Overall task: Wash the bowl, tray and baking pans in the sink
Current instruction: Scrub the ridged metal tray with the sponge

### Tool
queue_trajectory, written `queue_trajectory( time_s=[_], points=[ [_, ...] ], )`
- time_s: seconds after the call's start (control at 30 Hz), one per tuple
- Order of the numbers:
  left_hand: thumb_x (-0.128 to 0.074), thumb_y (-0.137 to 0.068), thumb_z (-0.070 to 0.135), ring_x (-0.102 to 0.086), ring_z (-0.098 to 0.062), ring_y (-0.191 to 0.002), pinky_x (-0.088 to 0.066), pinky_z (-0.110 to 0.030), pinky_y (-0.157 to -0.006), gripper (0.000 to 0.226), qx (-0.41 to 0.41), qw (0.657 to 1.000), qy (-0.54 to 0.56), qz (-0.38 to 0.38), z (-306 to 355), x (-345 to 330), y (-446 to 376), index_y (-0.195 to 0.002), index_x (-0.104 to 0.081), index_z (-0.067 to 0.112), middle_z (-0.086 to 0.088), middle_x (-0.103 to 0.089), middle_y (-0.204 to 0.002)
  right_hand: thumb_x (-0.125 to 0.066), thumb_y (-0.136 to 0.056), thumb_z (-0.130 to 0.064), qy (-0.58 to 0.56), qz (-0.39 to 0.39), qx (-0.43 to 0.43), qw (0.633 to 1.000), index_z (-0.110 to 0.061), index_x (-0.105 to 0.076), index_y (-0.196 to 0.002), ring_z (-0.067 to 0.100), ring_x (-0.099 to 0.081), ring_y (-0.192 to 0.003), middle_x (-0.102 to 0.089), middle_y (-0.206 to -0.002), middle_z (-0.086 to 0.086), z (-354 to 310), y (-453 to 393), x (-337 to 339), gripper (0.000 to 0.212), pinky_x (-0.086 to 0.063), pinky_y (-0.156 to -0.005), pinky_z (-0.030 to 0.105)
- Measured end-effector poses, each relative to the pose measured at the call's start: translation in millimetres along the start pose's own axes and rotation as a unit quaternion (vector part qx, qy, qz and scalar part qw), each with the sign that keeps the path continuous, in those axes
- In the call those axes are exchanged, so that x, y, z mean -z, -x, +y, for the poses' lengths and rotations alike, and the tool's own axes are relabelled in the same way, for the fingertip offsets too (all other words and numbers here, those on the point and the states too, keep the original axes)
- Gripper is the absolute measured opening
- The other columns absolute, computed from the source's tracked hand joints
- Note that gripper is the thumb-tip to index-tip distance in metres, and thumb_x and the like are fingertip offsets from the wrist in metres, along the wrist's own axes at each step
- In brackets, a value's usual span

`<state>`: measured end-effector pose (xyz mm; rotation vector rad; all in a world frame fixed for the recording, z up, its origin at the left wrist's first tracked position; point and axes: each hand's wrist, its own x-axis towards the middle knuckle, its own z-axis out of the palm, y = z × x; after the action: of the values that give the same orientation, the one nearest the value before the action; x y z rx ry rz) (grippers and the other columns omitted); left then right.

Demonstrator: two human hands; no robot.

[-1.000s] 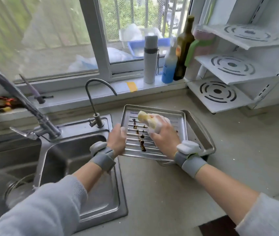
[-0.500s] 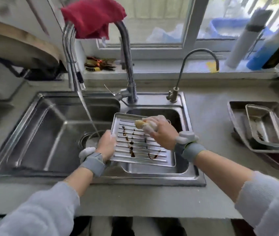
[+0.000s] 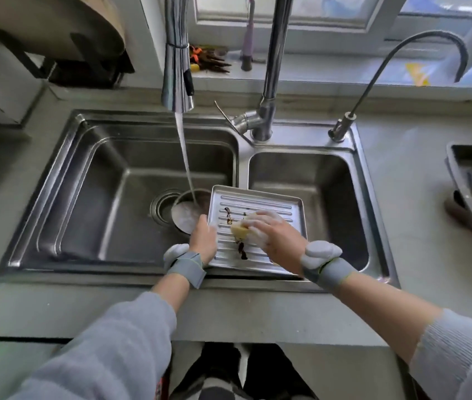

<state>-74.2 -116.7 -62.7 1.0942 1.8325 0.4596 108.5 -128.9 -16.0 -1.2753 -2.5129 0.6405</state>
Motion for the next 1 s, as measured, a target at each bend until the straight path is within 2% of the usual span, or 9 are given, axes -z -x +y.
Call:
queue_trajectory(
  time_s=[0.13,0.3,0.37,0.47,0.57,0.73,0.83,0.9,1.0],
  points=[
    [-0.054,-0.092,0.018,-0.049,-0.022,-0.07,-0.042,-0.027,-0.065,0.018,0.001,0.995,-0.035,-0.089,-9.0,13.4,-7.5,-0.101,-0.043,0.007,-0.006,-0.048,-0.077,-0.057,-0.09,-0.009,-0.006,-0.011,-0.063,0.998,-0.022,-0.057,-0.124,0.025,-0.047,-0.124,-0.063,-0.121,-0.001,11.4,-3.7,-7.1,0.036,-0.05,-0.089,0.046],
    [-0.081,-0.066,0.038,-0.061,-0.023,-0.105,-0.049,-0.033,-0.094,0.077,0.034,0.96,-0.158,-0.229,-30.5,27.0,-15.2,-0.131,-0.047,0.012,-0.008,-0.063,-0.114,-0.078,-0.06,-0.004,0.08,-0.145,0.181,0.969,-0.027,-0.071,-0.104,0.024,-0.063,-0.108,-0.068,-0.113,-0.004,7.6,18.8,-12.1,0.05,-0.056,-0.076,0.037],
    [-0.082,-0.066,0.036,-0.064,-0.022,-0.094,-0.051,-0.033,-0.087,0.073,0.037,0.959,-0.166,-0.227,-29.5,25.4,-15.4,-0.127,-0.05,0.013,-0.01,-0.067,-0.104,-0.085,-0.055,-0.009,0.131,-0.184,0.203,0.953,-0.028,-0.074,-0.093,0.023,-0.065,-0.104,-0.068,-0.113,0.0,5.4,16.4,-8.0,0.044,-0.058,-0.076,0.038],
    [-0.083,-0.064,0.034,-0.065,-0.026,-0.09,-0.053,-0.036,-0.086,0.066,0.046,0.96,-0.179,-0.212,-26.6,23.8,-20.0,-0.119,-0.055,0.012,-0.016,-0.069,-0.103,-0.059,-0.087,-0.008,0.201,-0.233,0.136,0.942,-0.022,-0.064,-0.116,0.024,-0.045,-0.13,-0.049,-0.14,0.006,8.0,-13.7,-9.9,0.033,-0.038,-0.1,0.04],
    [-0.083,-0.058,0.046,-0.067,-0.032,-0.093,-0.055,-0.043,-0.086,0.067,0.059,0.949,-0.234,-0.203,-24.0,21.7,-22.5,-0.104,-0.061,0.003,-0.017,-0.069,-0.1,-0.042,-0.094,-0.002,0.179,-0.162,0.019,0.97,-0.015,-0.049,-0.12,0.025,-0.048,-0.118,-0.053,-0.122,0.008,-0.9,-31.0,-22.8,0.03,-0.041,-0.095,0.04],
    [-0.065,-0.012,0.075,-0.067,-0.024,-0.086,-0.053,-0.041,-0.087,0.108,0.08,0.937,-0.283,-0.189,-39.0,13.9,-31.7,-0.1,-0.061,0.013,-0.007,-0.069,-0.092,-0.036,-0.093,-0.007,0.087,-0.278,0.083,0.953,-0.038,-0.043,-0.133,0.026,-0.054,-0.113,-0.046,-0.14,-0.002,4.7,30.2,-17.3,0.051,-0.047,-0.094,0.034],
    [-0.075,-0.028,0.07,-0.067,-0.026,-0.086,-0.054,-0.042,-0.087,0.097,0.079,0.938,-0.279,-0.19,-31.1,16.6,-23.0,-0.103,-0.06,0.01,-0.009,-0.07,-0.092,-0.035,-0.095,-0.024,0.066,-0.281,0.025,0.957,-0.043,-0.053,-0.101,0.027,-0.06,-0.096,-0.052,-0.104,-0.001,16.6,-9.7,-8.6,0.027,-0.048,-0.088,0.043],
    [-0.083,-0.052,0.056,-0.067,-0.027,-0.089,-0.054,-0.041,-0.087,0.075,0.078,0.942,-0.275,-0.175,-23.8,18.5,-16.9,-0.103,-0.062,0.005,-0.011,-0.069,-0.096,-0.038,-0.095,-0.008,0.076,-0.241,-0.021,0.967,-0.039,-0.055,-0.109,0.029,-0.061,-0.095,-0.046,-0.097,0.003,5.1,-30.8,-10.9,0.038,-0.046,-0.087,0.039],
    [-0.082,-0.052,0.055,-0.066,-0.027,-0.092,-0.053,-0.04,-0.088,0.079,0.076,0.941,-0.273,-0.185,-23.4,19.6,-14.6,-0.109,-0.06,0.005,-0.01,-0.068,-0.099,-0.046,-0.098,-0.016,0.048,-0.219,0.008,0.975,-0.023,-0.057,-0.126,0.024,-0.059,-0.099,-0.055,-0.113,0.004,-3.7,-1.1,-9.2,0.031,-0.039,-0.082,0.021]
  ],
)
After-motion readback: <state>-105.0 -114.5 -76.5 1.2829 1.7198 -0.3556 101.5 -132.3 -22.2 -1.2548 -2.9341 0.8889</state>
